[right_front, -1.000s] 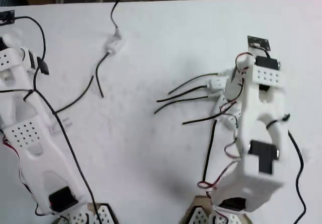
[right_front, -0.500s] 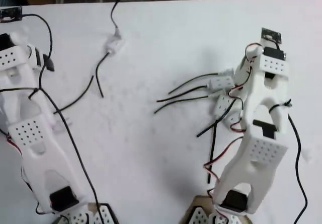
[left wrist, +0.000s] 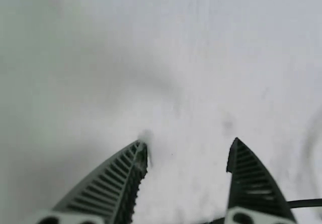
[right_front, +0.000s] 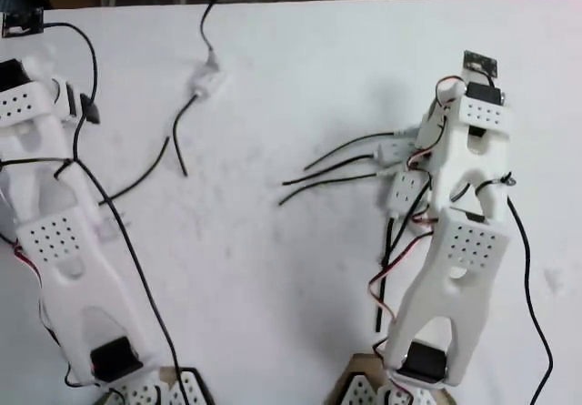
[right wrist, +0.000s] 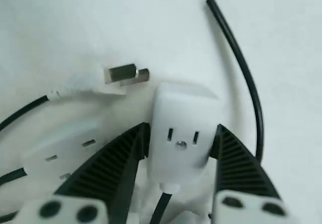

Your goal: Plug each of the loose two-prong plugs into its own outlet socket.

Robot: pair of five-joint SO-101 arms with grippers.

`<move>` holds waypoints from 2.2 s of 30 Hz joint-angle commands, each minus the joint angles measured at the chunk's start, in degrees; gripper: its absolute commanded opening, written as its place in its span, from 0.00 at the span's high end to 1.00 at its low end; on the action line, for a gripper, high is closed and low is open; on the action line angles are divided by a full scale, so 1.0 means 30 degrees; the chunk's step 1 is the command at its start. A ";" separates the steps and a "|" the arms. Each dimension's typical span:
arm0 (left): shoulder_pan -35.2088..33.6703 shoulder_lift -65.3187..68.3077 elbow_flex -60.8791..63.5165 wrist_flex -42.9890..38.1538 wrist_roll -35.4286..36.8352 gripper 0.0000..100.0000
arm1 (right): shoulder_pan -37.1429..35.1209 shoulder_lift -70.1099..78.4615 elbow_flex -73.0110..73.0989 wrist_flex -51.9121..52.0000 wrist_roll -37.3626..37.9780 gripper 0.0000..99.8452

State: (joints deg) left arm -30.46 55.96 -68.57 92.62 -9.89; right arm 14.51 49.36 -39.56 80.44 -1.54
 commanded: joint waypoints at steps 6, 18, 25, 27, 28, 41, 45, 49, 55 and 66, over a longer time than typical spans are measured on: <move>0.0278 -0.1714 -0.0117 -0.0147 0.0147 0.75 | -0.0132 -0.0103 -0.3370 0.3912 -0.0088 0.88; 0.1099 -0.1949 -0.2930 0.3341 0.0147 0.75 | -0.0220 -0.2799 -0.8586 0.6081 0.0117 0.93; 0.0249 -0.2476 -0.1495 0.3370 0.0147 0.75 | -0.1597 -0.7956 -0.6447 0.6110 0.0879 0.87; -0.0044 -0.3648 0.0352 0.3370 0.0147 0.75 | -0.2535 -0.9685 -0.4337 0.6110 0.0879 0.87; -0.0161 -0.4527 0.1465 0.3370 0.0147 0.75 | -0.3092 -1.0564 -0.3165 0.6081 0.0879 0.87; -0.0571 -2.1377 2.1509 0.2432 -0.0029 0.75 | -1.3172 -2.0322 1.0051 0.6022 0.0879 0.87; -0.0571 -2.5245 2.7370 0.0059 -0.0029 0.75 | -1.7304 -2.1055 1.3070 0.5729 0.1319 0.87; -0.0454 -2.8352 3.3407 -0.3311 0.0029 0.75 | -2.0352 -2.0059 1.6000 0.4029 0.3165 0.87; -0.0454 -3.1575 4.0850 -0.9582 0.0147 0.74 | -2.1495 -1.7216 1.9018 -0.1275 0.3604 0.86; -0.0542 -3.2542 4.4747 -1.4330 0.1905 0.74 | -2.1407 -1.2703 1.8579 -0.3824 0.3575 0.74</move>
State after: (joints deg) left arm -31.52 -39.87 65.41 51.74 -5.23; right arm -49.41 11.82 18.20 69.36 8.92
